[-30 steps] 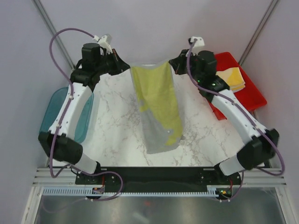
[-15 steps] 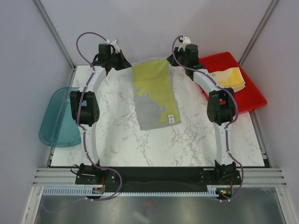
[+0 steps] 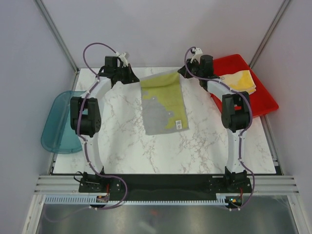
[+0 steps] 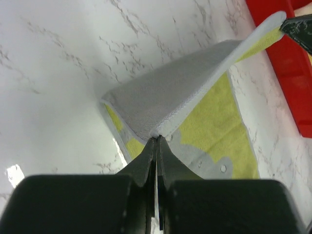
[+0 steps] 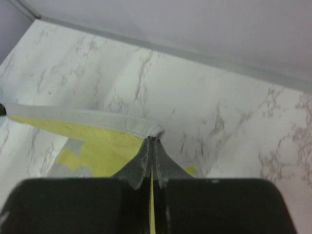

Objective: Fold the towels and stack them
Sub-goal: Fold the towel

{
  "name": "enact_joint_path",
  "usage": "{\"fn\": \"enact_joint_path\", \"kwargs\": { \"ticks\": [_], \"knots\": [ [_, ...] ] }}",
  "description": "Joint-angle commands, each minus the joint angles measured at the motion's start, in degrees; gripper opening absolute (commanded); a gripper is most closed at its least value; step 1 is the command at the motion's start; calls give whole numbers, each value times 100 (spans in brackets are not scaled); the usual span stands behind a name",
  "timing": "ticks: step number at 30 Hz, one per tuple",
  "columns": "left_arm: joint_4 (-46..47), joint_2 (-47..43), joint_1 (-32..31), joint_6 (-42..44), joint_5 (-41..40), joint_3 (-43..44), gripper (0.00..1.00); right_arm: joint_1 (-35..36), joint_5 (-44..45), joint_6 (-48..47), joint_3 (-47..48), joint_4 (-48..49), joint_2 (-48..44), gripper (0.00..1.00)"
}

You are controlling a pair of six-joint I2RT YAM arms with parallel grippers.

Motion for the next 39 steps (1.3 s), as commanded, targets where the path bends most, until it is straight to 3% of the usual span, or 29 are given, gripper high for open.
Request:
{"fn": "enact_joint_path", "kwargs": {
  "ticks": [1, 7, 13, 19, 25, 39],
  "knots": [
    [242, -867, -112, 368, 134, -386, 2, -70, -432, -315, -770, 34, -1033, 0],
    [408, -1569, -314, 351, 160, -1624, 2, -70, -28, -499, -2695, 192, -2343, 0],
    [549, -2054, -639, 369, -112, -2749, 2, -70, -10, -605, -3638, 69, -3100, 0],
    [558, -2379, -885, 325, -498, -3243, 2, -70, -1, -483, -4482, 113, -3522, 0],
    [585, -2564, -947, 316, -1096, -3340, 2, -70, -116, -280, -4651, 227, -3645, 0],
    [347, -3179, -1000, 579, -1299, -3270, 2, -70, -344, -8, -4705, 96, -3997, 0]
  ]
}}
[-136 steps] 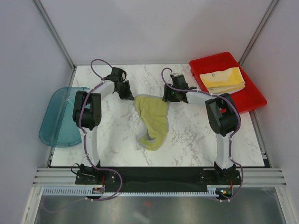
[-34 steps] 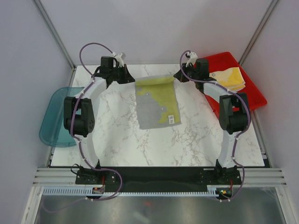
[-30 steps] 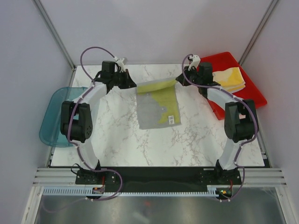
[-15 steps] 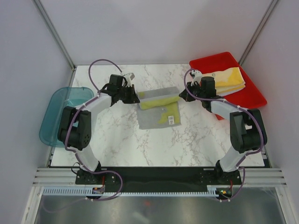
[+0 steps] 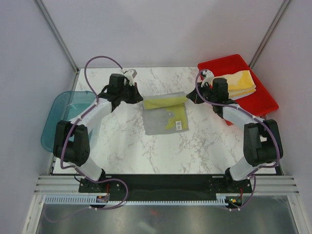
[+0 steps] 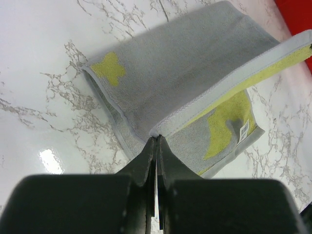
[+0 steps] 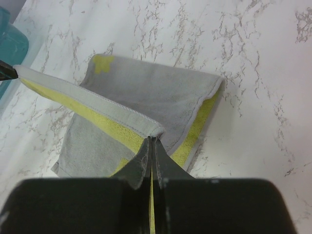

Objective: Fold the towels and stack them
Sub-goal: Fold the towel

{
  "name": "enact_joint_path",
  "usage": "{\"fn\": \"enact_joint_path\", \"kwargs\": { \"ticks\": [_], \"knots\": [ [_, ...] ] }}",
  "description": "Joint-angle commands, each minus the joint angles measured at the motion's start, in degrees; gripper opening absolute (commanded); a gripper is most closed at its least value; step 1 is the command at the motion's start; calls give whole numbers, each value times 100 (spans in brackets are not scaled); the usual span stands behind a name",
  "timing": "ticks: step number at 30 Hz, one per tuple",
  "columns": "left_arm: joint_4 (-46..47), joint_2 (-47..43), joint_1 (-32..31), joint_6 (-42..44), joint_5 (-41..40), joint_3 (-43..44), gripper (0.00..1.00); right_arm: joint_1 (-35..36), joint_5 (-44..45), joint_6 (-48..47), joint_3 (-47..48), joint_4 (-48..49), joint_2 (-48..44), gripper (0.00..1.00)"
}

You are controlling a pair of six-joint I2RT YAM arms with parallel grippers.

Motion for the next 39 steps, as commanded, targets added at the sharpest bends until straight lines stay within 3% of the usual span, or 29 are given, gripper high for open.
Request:
{"fn": "enact_joint_path", "kwargs": {
  "ticks": [1, 9, 25, 39],
  "knots": [
    [-5, -226, -49, 350, -221, 266, 2, -9, -183, 145, 118, 166, -122, 0],
    [-330, -516, -85, 491, -468, 409, 2, 9, -280, 260, 137, -63, -323, 0],
    [223, -797, -673, -19, -705, -1384, 2, 220, -165, 365, -1243, 315, -754, 0],
    [356, -1079, -902, -150, -969, -1728, 2, 281, 63, 541, -1920, 447, -1088, 0]
  ]
}}
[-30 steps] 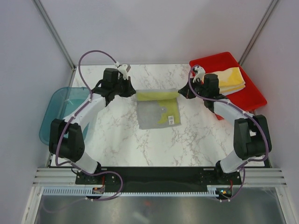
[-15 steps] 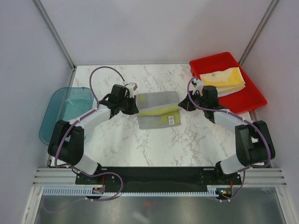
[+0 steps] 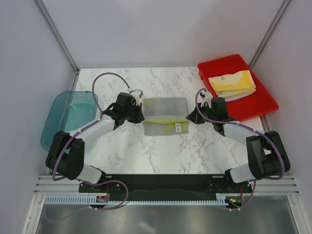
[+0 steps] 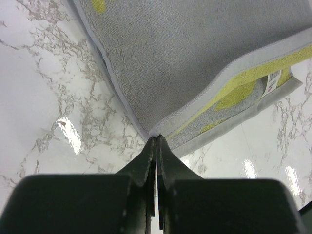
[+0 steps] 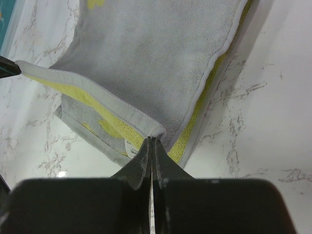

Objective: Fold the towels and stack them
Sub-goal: Fold the towel

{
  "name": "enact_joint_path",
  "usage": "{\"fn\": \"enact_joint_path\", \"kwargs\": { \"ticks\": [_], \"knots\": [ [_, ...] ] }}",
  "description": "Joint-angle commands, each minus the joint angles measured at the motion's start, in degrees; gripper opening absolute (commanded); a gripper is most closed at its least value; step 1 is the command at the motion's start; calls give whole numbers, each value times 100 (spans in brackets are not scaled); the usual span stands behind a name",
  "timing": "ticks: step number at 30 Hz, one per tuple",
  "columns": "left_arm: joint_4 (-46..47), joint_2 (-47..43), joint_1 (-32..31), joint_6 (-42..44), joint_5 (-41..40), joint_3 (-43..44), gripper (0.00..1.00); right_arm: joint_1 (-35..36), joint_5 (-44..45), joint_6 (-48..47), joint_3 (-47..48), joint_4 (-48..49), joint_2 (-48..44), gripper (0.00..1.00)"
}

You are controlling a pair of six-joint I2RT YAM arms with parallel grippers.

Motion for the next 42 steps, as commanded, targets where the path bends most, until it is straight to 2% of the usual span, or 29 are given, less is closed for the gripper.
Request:
{"fn": "enact_joint_path", "kwargs": {
  "ticks": [1, 5, 8, 10, 11, 14, 15, 16, 18, 22, 27, 32, 37, 39, 42],
  "knots": [
    [316, -146, -43, -210, -68, -53, 2, 21, 124, 104, -71, 289, -207, 0],
    [343, -111, -149, -333, -138, -238, 2, 21, 116, 157, -168, 237, -278, 2],
    [352, -84, -149, -377, -173, -334, 2, 21, 81, 174, -264, 158, -357, 10],
    [343, -58, -157, -394, -226, -370, 6, 21, 89, 236, -361, 131, -436, 20],
    [334, -49, -157, -412, -235, -396, 8, 21, 89, 262, -388, 114, -462, 28],
    [282, -66, -157, -456, -296, -396, 12, 21, 238, 341, -449, -96, -541, 40],
    [246, -84, -157, -473, -305, -388, 15, 21, 256, 342, -449, -176, -611, 40],
    [229, -110, -157, -508, -349, -370, 24, 30, 265, 315, -458, -307, -655, 41],
    [132, -259, -157, -614, -420, -309, 26, 30, 370, 315, -441, -579, -804, 41],
    [0, -488, -157, -728, -244, -194, 43, 21, 617, 446, -213, -922, -998, 42],
    [-44, -349, -157, -887, 133, -115, 43, 39, 661, 658, 78, -1152, -771, 39],
    [535, 38, -166, -1342, 906, -378, 33, 144, 661, 912, 87, -1038, -200, 34],
    [580, 714, -166, -1571, 855, -326, 33, 249, 503, 1264, -71, -696, 328, 32],
    [510, 856, -166, -1703, 846, -291, 29, 302, 546, 1282, -159, -660, 469, 32],
    [169, 1032, -157, -1932, 750, -125, 28, 311, 687, 1273, -238, -712, 522, 31]
  ]
}}
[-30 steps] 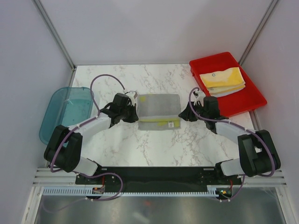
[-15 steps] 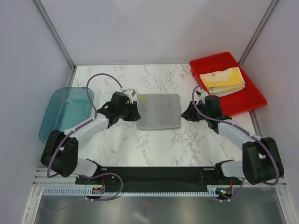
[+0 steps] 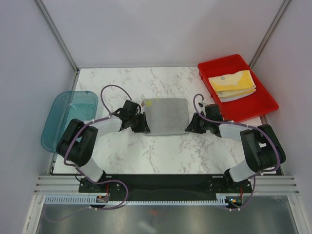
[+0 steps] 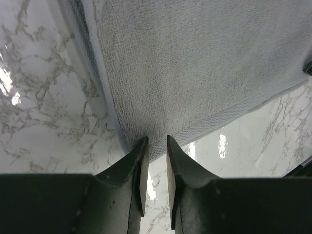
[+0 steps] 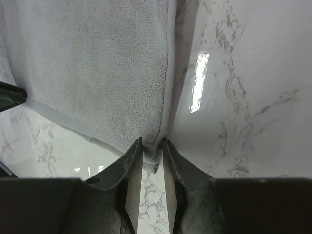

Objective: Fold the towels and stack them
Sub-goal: Fold the towel

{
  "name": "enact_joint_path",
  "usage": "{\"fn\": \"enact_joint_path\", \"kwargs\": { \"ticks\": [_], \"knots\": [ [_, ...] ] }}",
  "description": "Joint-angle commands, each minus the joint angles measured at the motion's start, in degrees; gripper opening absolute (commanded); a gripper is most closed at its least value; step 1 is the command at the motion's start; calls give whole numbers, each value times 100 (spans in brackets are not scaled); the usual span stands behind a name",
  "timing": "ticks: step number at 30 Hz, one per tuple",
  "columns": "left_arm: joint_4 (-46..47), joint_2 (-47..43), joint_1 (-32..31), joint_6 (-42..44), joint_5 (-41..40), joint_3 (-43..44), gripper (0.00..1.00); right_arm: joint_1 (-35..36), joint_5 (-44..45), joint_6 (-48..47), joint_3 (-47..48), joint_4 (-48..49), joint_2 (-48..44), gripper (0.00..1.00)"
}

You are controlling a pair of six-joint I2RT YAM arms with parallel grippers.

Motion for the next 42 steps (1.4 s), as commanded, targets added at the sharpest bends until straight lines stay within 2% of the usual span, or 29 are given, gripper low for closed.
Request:
{"fn": "enact_joint_path", "kwargs": {
  "ticks": [1, 5, 9, 11, 14, 16, 18, 23, 27, 34, 42],
  "knots": [
    [-404, 118, 15, -551, 11, 363, 28, 31, 90, 87, -96, 199, 37, 30],
    [-854, -222, 200, -763, -77, 540, 30, 136, 205, 165, -237, 41, -244, 27],
    [-900, -724, 498, -763, -113, 767, 38, 330, 274, 376, -282, -204, -622, 27],
    [-838, -708, 630, -597, 1, 1005, 40, 330, 432, 359, -98, -651, -824, 27],
    [-838, -182, 727, -324, 273, 1681, 38, 295, 775, 271, 464, -969, -790, 31],
    [-794, 422, 780, -244, 527, 2200, 33, 242, 768, 175, 1053, -1058, -379, 33],
    [-689, 828, 832, -227, 677, 2638, 28, 190, 680, 17, 1648, -1085, -26, 31],
    [-653, 1970, 921, -130, 951, 3352, 27, 67, 653, -265, 2697, -935, 1134, 20],
    [-636, 2482, 1096, -16, 968, 3677, 26, -100, 373, -318, 3549, -883, 1960, 16],
    [-566, 3141, 1325, 204, 1029, 3968, 26, -346, 275, -581, 3973, -435, 3015, 15],
    [-486, 3476, 1343, 204, 1179, 4021, 25, -355, 319, -608, 3973, -223, 3254, 17]
  ]
}}
